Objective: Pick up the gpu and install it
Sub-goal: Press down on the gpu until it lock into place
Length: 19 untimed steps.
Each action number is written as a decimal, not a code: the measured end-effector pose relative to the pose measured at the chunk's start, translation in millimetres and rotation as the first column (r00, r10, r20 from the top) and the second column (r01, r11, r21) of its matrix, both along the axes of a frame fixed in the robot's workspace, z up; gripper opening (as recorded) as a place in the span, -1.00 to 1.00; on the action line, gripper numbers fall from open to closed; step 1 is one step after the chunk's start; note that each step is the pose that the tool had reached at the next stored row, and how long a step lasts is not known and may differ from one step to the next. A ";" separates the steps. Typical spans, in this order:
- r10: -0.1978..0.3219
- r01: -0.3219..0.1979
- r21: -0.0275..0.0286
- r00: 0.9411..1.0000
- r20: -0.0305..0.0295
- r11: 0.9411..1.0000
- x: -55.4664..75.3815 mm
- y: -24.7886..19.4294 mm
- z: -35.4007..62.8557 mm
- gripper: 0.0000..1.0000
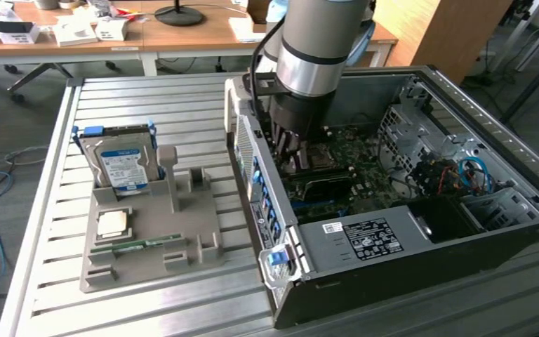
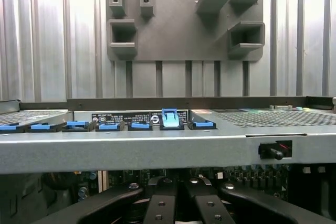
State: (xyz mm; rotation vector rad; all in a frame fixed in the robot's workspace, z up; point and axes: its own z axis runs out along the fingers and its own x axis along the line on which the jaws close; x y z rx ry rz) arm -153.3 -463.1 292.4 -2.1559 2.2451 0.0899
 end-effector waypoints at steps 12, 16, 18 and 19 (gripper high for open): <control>-0.001 0.001 0.014 1.000 0.004 1.000 -4.0 -0.1 0.0 -0.79; -0.001 0.001 0.018 1.000 0.004 1.000 -4.2 0.0 -0.1 -0.79; -0.001 0.001 0.019 1.000 0.004 1.000 -4.2 -0.1 0.0 -0.79; -0.001 0.001 0.019 1.000 0.004 1.000 -4.2 -0.1 0.0 -0.79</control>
